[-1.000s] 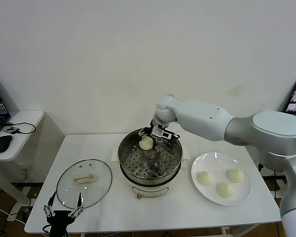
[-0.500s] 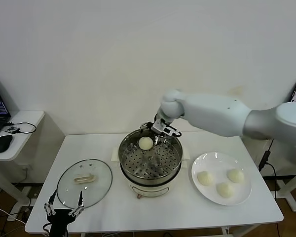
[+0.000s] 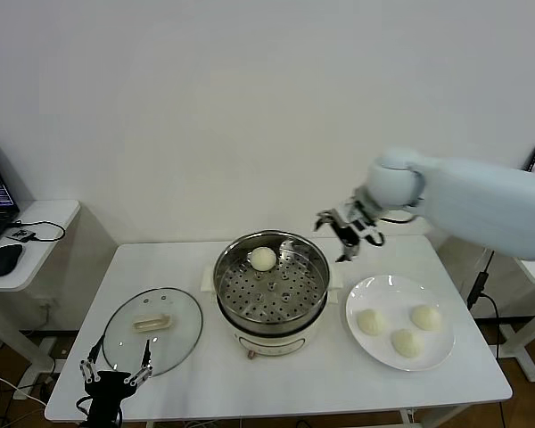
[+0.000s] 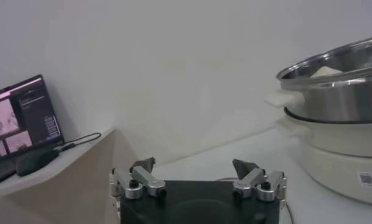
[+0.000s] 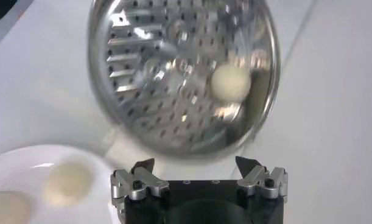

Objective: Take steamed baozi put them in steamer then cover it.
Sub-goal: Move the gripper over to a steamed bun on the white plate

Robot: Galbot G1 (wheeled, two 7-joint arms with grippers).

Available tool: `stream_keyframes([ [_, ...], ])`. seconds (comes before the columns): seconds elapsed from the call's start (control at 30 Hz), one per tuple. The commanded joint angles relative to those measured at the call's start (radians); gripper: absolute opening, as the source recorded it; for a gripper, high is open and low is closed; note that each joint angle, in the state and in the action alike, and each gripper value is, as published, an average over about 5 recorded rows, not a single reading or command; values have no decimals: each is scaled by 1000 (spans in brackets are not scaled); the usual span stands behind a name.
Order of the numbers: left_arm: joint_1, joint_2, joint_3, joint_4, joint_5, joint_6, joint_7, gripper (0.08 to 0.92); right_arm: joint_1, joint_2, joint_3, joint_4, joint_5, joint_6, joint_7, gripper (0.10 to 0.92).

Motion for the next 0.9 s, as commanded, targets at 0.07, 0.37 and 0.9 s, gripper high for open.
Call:
stream_keyframes([
  [0.07,-3,1,1,8,-2,-2,3,823,-96,-266,6,116,-59,-117,-8,823],
  [0.37,-8,-4,-4,16,-1,0,4,823,-397,-227,174,55,-143,-110,10,823],
  [0.9,-7,-5,-24,40,-1,-2,4,823,-685,-105,376,-111,-245,-86,52,823],
])
